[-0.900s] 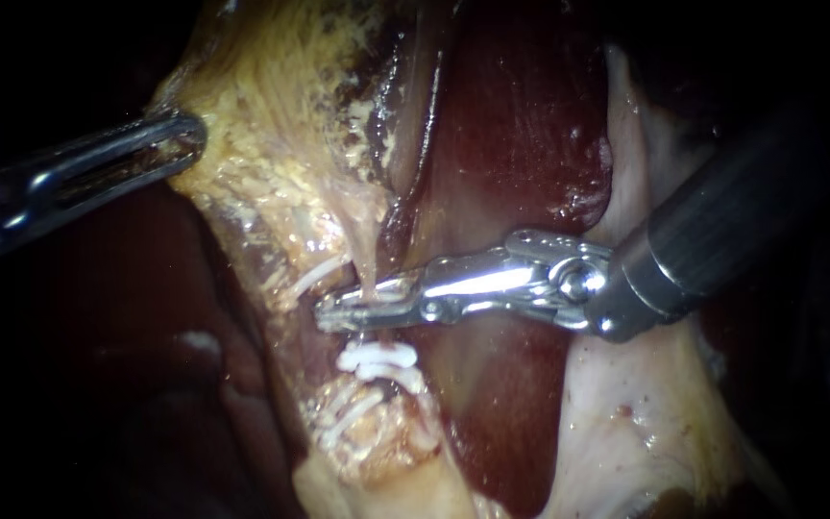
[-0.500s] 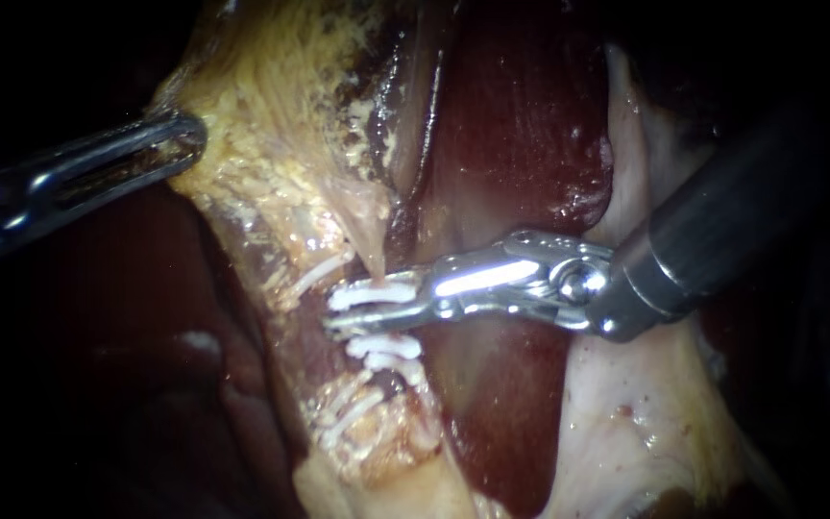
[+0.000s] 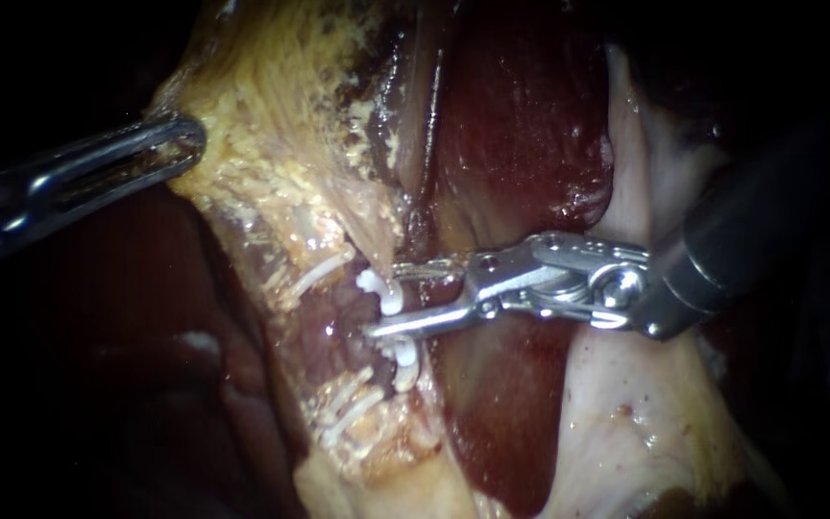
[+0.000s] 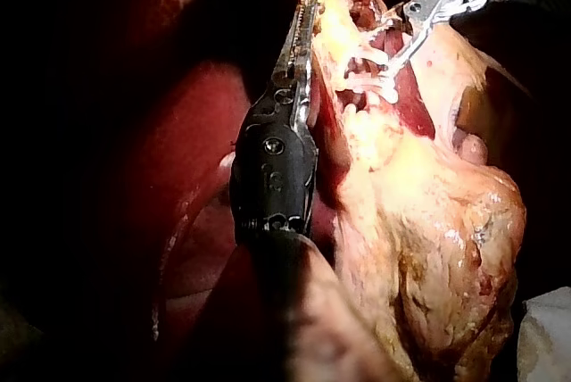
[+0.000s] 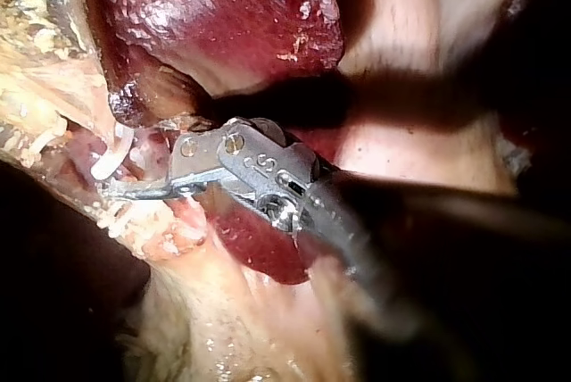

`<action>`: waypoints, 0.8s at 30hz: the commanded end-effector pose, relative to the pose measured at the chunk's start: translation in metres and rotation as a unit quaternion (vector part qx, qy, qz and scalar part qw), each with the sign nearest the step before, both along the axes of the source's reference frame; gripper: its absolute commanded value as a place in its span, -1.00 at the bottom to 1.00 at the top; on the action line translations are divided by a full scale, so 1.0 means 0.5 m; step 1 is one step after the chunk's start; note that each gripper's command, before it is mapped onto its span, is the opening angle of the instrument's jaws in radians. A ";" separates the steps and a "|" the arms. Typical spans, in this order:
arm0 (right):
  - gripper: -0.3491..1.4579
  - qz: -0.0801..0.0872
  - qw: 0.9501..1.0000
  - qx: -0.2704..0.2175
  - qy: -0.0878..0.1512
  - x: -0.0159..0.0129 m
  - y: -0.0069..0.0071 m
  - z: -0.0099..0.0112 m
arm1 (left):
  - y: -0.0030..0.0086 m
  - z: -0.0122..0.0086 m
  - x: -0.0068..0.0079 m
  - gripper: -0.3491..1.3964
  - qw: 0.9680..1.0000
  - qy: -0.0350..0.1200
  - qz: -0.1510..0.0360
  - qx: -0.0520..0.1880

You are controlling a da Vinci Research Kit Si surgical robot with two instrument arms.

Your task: Going back third clip right tube

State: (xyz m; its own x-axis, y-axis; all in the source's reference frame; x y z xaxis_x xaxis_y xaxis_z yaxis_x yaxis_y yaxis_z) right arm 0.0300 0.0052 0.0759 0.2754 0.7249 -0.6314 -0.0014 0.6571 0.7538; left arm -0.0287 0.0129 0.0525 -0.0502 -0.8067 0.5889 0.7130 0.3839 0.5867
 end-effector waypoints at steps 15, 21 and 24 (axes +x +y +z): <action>0.05 -0.012 1.000 -0.002 0.021 0.0091 -0.0051 0.0026 | 0.0000 -0.0001 -0.0003 -1.00 1.000 0.000 0.000 0.000; 0.05 -0.008 1.000 -0.009 0.019 0.0083 -0.0032 0.0027 | 0.0000 -0.0001 -0.0003 -1.00 1.000 0.000 0.000 0.000; 0.05 0.004 0.999 -0.034 0.020 0.0060 0.0001 0.0022 | -0.0001 -0.0001 -0.0003 -1.00 1.000 0.000 -0.001 0.000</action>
State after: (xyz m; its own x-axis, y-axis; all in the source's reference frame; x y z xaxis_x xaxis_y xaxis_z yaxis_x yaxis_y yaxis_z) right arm 0.0328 0.0055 0.0770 0.2431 0.6794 -0.6924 0.0174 0.7106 0.7034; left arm -0.0289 0.0129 0.0524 -0.0506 -0.8066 0.5890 0.7140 0.3831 0.5860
